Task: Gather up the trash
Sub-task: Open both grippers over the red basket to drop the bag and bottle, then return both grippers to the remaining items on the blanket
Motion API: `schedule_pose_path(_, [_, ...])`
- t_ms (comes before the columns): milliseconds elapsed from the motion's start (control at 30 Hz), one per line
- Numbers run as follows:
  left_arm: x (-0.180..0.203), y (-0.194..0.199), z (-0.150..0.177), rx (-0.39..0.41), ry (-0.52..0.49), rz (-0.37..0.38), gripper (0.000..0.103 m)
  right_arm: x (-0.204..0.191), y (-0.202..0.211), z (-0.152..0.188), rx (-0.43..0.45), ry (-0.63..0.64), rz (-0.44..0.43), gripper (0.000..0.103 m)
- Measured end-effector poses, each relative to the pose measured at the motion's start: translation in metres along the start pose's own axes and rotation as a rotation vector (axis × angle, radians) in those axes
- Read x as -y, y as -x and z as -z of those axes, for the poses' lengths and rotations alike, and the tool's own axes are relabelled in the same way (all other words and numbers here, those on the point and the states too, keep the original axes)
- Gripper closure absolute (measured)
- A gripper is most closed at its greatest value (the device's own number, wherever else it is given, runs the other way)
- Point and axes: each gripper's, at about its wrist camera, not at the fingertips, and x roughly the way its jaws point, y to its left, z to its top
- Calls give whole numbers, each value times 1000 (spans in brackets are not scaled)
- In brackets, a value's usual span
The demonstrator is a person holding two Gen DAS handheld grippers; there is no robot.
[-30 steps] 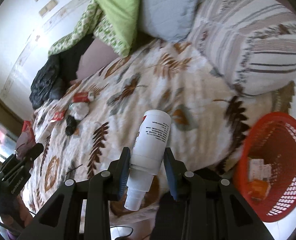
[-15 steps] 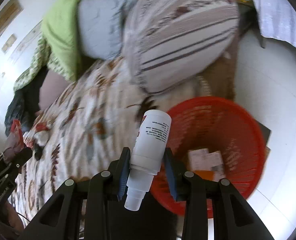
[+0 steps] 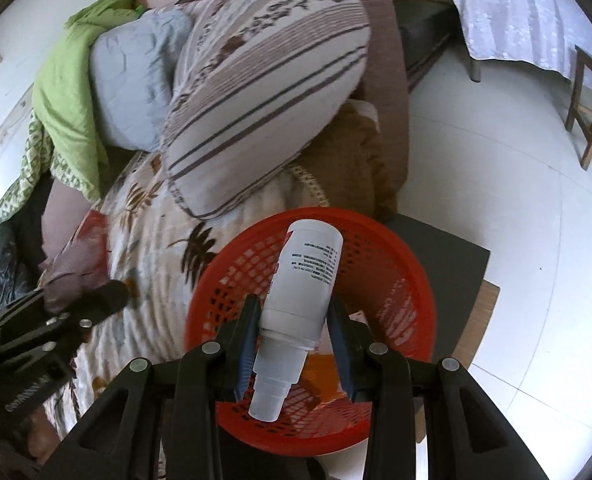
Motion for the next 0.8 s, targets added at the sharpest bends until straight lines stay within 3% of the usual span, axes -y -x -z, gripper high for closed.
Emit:
schedule_pose_path(100, [10,-12,-5,-4,-28,13,55,10,-1,-2,-3,-22,-2,65])
schedule_pose_path(167, [11,-13,-6,-1,-29,17,39,14,0,-3,-1,-36,-4,48])
schedule_pose_path(233, [8,-10,-4,3,-12,15,34,13,1,-3,11,-38,-1,40])
schedule_pose_path(400, [-10,2,2,1,38,-26,33,7,2,-5,24,-25,1,40])
schedule_pose_path(800, [-75,54,52,5,175,-242,32,-55,-2,-1,15,98,-68,40])
